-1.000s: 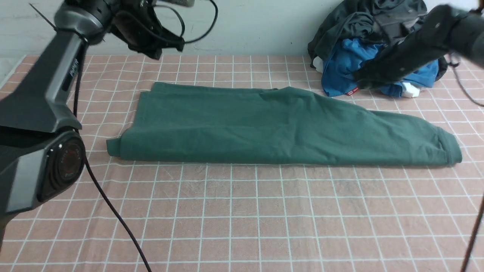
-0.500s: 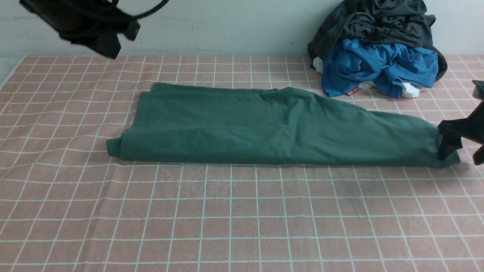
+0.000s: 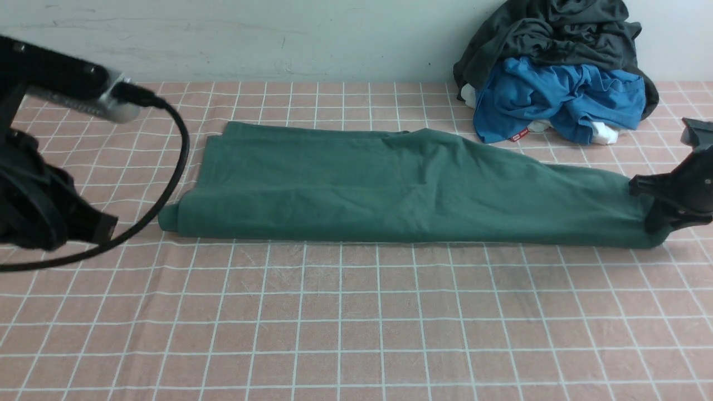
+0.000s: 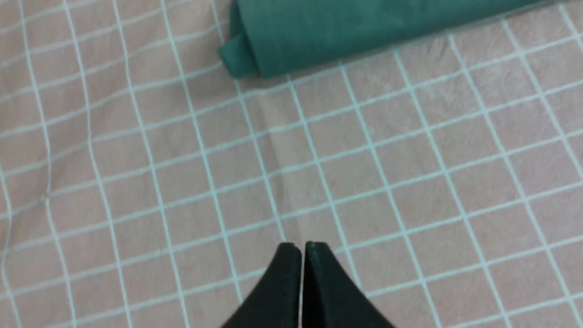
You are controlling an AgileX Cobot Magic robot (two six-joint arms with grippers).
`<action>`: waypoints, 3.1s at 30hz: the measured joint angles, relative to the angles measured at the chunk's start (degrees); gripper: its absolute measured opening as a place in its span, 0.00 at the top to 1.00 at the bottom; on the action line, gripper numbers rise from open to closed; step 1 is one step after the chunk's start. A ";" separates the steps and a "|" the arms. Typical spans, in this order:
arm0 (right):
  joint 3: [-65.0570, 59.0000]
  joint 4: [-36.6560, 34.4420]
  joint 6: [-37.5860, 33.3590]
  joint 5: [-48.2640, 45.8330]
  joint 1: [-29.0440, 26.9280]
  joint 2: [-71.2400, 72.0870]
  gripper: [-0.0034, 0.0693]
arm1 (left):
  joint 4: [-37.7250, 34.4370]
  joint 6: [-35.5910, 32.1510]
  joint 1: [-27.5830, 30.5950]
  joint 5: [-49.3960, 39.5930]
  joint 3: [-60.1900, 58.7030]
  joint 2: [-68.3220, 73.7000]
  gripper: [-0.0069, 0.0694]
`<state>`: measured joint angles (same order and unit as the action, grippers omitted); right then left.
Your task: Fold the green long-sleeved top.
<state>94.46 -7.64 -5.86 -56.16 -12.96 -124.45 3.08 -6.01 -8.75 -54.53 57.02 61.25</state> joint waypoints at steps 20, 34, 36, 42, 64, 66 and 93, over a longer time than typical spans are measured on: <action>29.72 12.01 4.60 -11.90 20.42 8.75 0.91 | 11.73 17.70 0.00 12.55 -19.85 -7.39 0.91; 29.90 3.40 5.54 8.81 49.05 -9.12 0.91 | 11.18 18.84 0.00 12.55 -19.85 -7.39 0.91; 29.84 3.23 5.86 11.57 50.11 -11.85 0.89 | 11.12 19.02 0.00 12.39 -19.85 -7.39 0.91; 31.70 3.19 5.86 12.51 50.37 -12.83 0.64 | 10.88 19.16 0.00 11.27 -19.85 -7.39 0.91; 41.34 1.46 7.49 -4.44 50.49 -19.95 0.90 | 7.00 19.16 0.00 12.24 -19.85 -7.39 0.91; 41.23 -1.00 6.16 -2.81 51.12 -20.68 0.93 | 7.00 19.16 0.00 12.32 -19.85 -7.39 0.91; 25.29 7.64 -4.41 -7.74 39.35 23.80 0.97 | 6.53 7.28 -4.40 27.28 -33.84 -45.17 0.91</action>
<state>119.75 0.00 -10.27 -63.90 26.39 -100.65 9.60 1.27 -13.15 -27.25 23.18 16.08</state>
